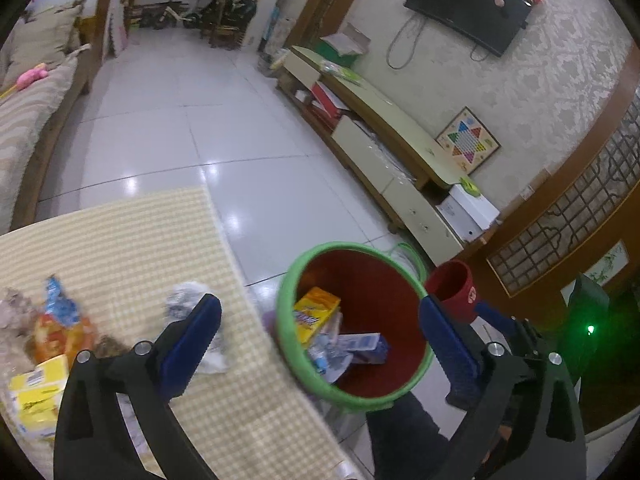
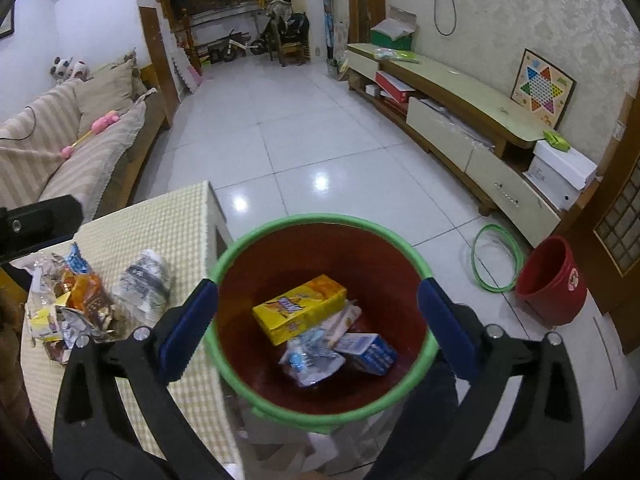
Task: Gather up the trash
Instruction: 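Move both tools back over the table toward the yellow box and white cup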
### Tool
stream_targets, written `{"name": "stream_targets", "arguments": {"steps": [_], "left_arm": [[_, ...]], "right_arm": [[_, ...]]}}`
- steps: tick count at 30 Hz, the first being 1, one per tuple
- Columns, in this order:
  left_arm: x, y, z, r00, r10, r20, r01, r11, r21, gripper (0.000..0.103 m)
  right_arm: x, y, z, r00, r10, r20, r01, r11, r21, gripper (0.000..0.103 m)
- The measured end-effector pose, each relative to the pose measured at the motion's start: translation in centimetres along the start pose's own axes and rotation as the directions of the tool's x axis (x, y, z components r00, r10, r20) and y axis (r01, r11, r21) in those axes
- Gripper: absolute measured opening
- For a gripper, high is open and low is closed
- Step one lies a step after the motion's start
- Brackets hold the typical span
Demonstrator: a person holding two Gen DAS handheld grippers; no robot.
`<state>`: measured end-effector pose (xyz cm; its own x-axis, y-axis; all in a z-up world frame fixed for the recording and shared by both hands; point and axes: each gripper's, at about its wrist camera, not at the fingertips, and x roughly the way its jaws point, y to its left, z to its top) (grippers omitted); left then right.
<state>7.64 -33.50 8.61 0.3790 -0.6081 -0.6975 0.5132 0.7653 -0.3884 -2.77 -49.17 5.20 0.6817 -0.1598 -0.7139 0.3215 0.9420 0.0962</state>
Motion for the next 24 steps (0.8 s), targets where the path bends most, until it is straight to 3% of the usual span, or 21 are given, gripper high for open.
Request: {"name": "stream_targets", "arguments": {"steps": [14, 24], "left_arm": [[-8.8, 11.1, -3.4, 0.990, 0.130, 0.056, -0.122, 0.985, -0.126, 0.095], [-13.0, 18.2, -7.9, 0.969, 0.246, 0.037, -0.237, 0.957, -0.170, 0.095]], "right_arm": [[0.7, 10.3, -1.5, 0.992, 0.123, -0.033, -0.126, 0.987, -0.100, 0.098], [2.8, 16.0, -2.4, 0.982, 0.171, -0.083, -0.181, 0.974, -0.139, 0.098]]}}
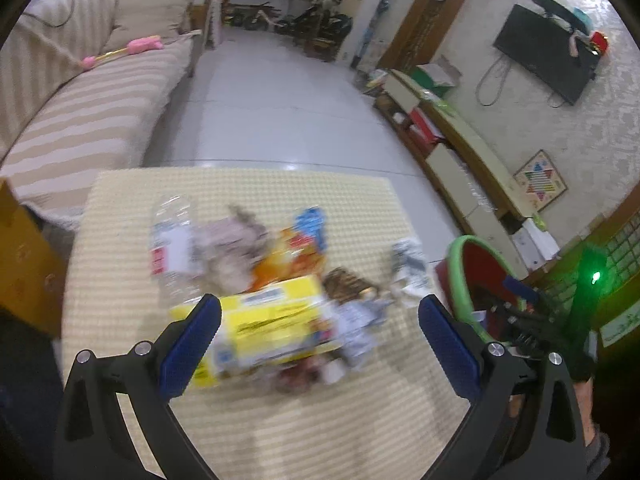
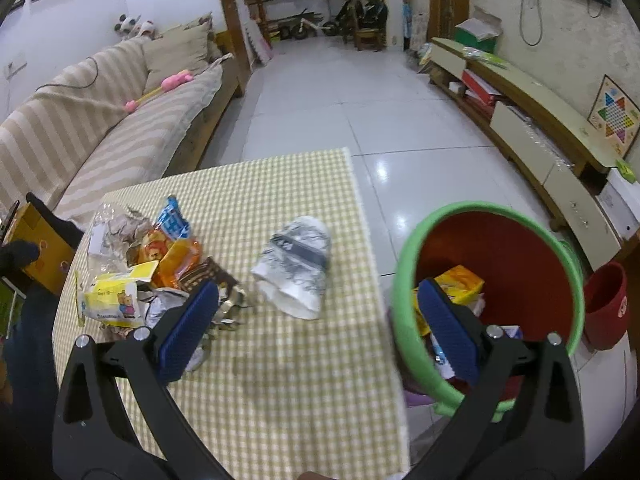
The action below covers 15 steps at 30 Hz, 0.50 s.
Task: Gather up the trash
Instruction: 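Move both tools back over the table toward the yellow box and white cup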
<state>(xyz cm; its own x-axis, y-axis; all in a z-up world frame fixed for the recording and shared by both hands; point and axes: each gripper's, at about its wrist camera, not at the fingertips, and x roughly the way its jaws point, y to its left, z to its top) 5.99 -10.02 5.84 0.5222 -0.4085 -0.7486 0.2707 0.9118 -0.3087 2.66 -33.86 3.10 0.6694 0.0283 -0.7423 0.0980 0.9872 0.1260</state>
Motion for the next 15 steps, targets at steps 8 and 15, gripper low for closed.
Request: {"name": "stream_targets", "arguments": {"steps": [8, 15], "left_arm": [[0.5, 3.4, -2.0, 0.997, 0.073, -0.040, -0.069, 0.994, 0.089, 0.095], [2.6, 1.7, -2.9, 0.988, 0.133, -0.082, -0.099, 0.939, 0.330, 0.095]], "right_arm": [[2.3, 1.6, -0.3, 0.999, 0.015, -0.045, -0.015, 1.000, -0.010, 0.098], [3.2, 2.0, -0.1, 0.998, 0.008, -0.058, -0.008, 1.000, -0.014, 0.098]]}}
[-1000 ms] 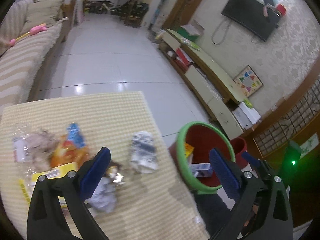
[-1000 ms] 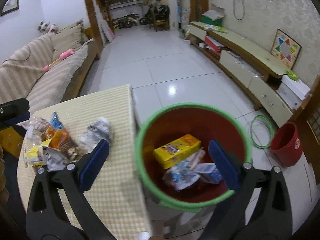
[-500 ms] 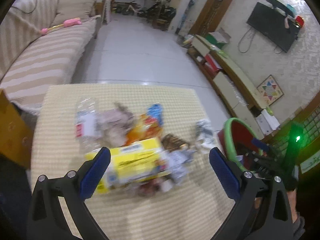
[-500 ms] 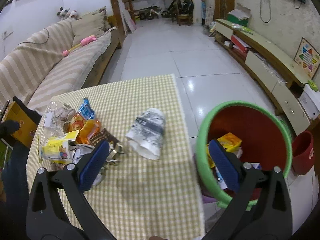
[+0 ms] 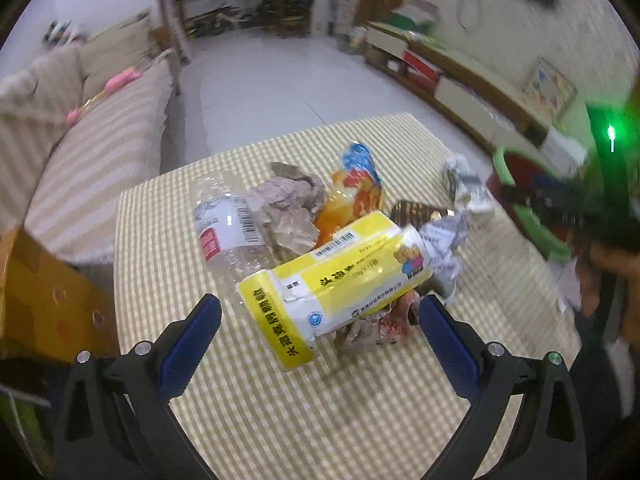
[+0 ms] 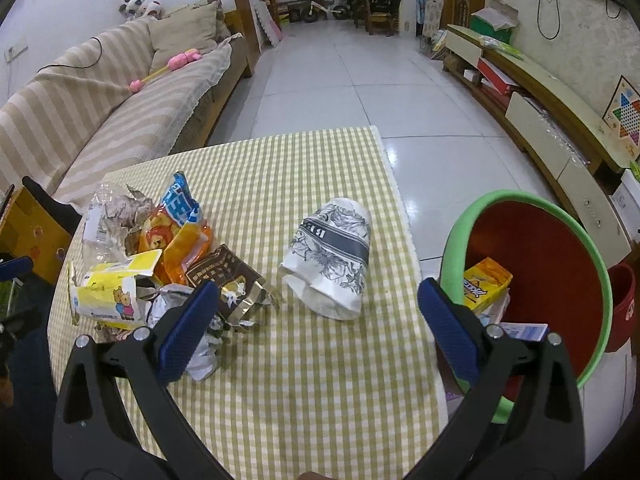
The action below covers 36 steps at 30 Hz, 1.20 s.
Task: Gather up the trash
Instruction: 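Move both tools back over the table toward the yellow box and white cup, then grasp the yellow bear-print box with the left tool while the right tool grasps the white patterned cup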
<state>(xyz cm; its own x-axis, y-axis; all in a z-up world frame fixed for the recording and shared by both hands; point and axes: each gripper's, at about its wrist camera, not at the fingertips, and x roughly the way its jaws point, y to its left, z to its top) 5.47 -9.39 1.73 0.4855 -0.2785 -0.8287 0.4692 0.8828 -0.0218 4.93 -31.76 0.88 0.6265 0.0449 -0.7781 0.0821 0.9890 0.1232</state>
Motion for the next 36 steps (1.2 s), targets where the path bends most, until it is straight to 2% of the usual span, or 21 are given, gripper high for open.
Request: {"name": "stream_targets", "arguments": {"steps": [5, 9, 14, 19, 22, 24, 27, 31, 33, 35, 36], "left_arm": [[1.3, -2.2, 0.6, 0.999, -0.032, -0.028, 0.035, 0.992, 0.119, 0.095], [3.1, -3.6, 1.2, 0.998, -0.004, -0.062, 0.018, 0.974, 0.227, 0.095], [5.6, -3.3, 1.4, 0.991, 0.010, -0.130, 0.025, 0.964, 0.266, 0.094], [7.1, -3.2, 1.3, 0.984, -0.027, -0.175, 0.077, 0.956, 0.283, 0.093], [7.1, -3.1, 1.1, 0.984, -0.043, -0.174, 0.090, 0.958, 0.273, 0.085], [7.1, -2.9, 0.9, 0.980, -0.070, -0.186, 0.116, 0.961, 0.251, 0.071], [7.0, -2.5, 0.4, 0.979, -0.089, -0.183, 0.127, 0.969, 0.210, 0.061], [6.4, -1.1, 0.1, 0.979, -0.126, -0.162, 0.147, 0.982, 0.120, 0.055], [6.0, -0.6, 0.1, 0.980, -0.133, -0.147, 0.146, 0.986, 0.078, 0.051], [5.5, 0.1, 0.0, 0.979, -0.152, -0.136, 0.156, 0.987, 0.025, 0.048], [5.3, 0.5, 0.1, 0.979, -0.157, -0.131, 0.159, 0.987, 0.006, 0.047]], "right_arm": [[0.8, -0.3, 0.1, 1.000, -0.005, -0.016, 0.005, 1.000, 0.005, 0.098], [1.4, -0.3, 0.4, 1.000, -0.010, -0.026, 0.010, 1.000, 0.005, 0.098], [2.3, -0.7, 0.7, 0.999, -0.013, -0.042, 0.014, 1.000, 0.019, 0.098], [4.1, -1.0, 1.0, 0.996, -0.008, -0.083, 0.010, 1.000, 0.023, 0.098], [5.6, -0.9, 1.2, 0.994, -0.017, -0.106, 0.019, 1.000, 0.025, 0.098], [6.4, -0.9, 1.4, 0.993, -0.017, -0.118, 0.021, 0.999, 0.029, 0.098], [7.6, -0.9, 1.4, 0.990, -0.020, -0.138, 0.026, 0.999, 0.037, 0.098], [8.5, -0.6, 1.4, 0.987, -0.010, -0.161, 0.017, 0.999, 0.040, 0.097], [9.0, -0.6, 1.3, 0.985, -0.002, -0.173, 0.009, 0.999, 0.040, 0.088], [9.3, -0.5, 1.1, 0.983, 0.006, -0.182, 0.002, 0.999, 0.042, 0.072], [9.4, -0.4, 1.0, 0.982, 0.008, -0.188, -0.001, 0.999, 0.041, 0.068]]}}
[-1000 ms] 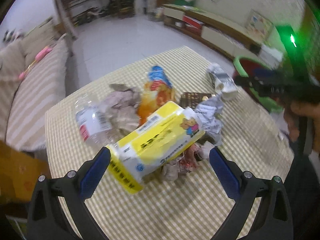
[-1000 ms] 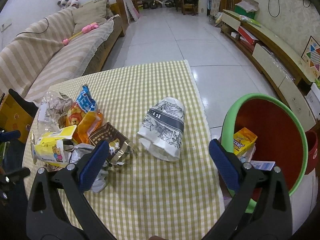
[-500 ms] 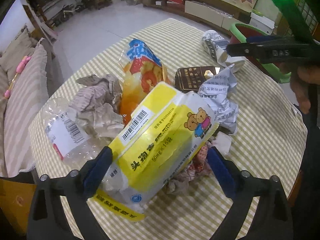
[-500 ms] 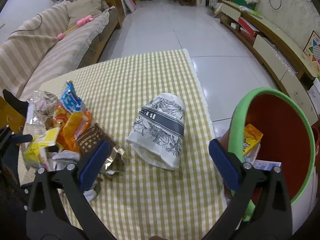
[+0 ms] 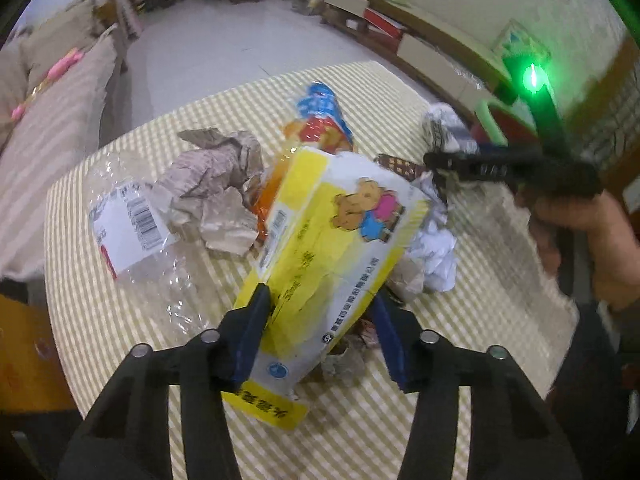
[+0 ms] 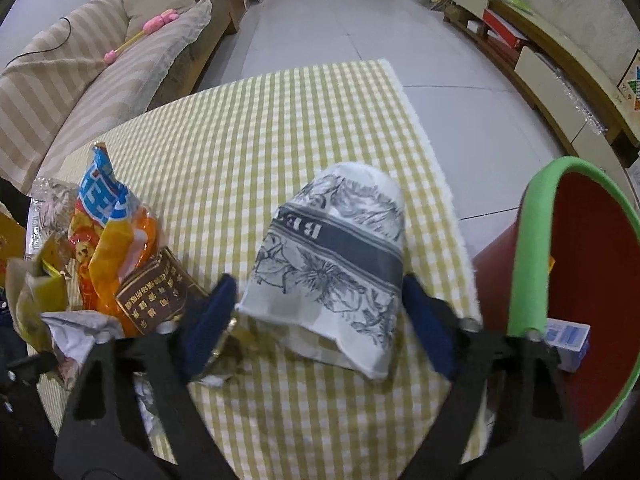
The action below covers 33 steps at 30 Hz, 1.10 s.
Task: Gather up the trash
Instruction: 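Grasp the yellow bear-print box with the left tool while the right tool grasps the white patterned cup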
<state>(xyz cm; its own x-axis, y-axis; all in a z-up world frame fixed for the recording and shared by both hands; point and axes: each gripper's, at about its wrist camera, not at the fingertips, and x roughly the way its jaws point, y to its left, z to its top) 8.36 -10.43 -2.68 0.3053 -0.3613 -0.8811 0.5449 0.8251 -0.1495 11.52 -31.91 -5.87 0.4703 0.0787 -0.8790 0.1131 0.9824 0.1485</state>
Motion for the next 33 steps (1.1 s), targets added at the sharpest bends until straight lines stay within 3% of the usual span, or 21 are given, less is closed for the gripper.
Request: {"name": "stream_targets", "arguments": {"steps": [20, 33], "left_arm": [[-7.1, 2.0, -3.6, 0.982, -0.057, 0.178, 0.095, 0.972, -0.217, 0.043], [-9.3, -0.4, -1.6, 0.976, -0.011, 0.216, 0.052, 0.981, -0.189, 0.043]], "right_arm": [[-6.4, -0.1, -1.2, 0.993, 0.047, 0.105, -0.045, 0.999, -0.022, 0.065], [-10.1, 0.1, -1.5, 0.981, 0.113, 0.159, -0.106, 0.993, -0.056, 0.065]]}}
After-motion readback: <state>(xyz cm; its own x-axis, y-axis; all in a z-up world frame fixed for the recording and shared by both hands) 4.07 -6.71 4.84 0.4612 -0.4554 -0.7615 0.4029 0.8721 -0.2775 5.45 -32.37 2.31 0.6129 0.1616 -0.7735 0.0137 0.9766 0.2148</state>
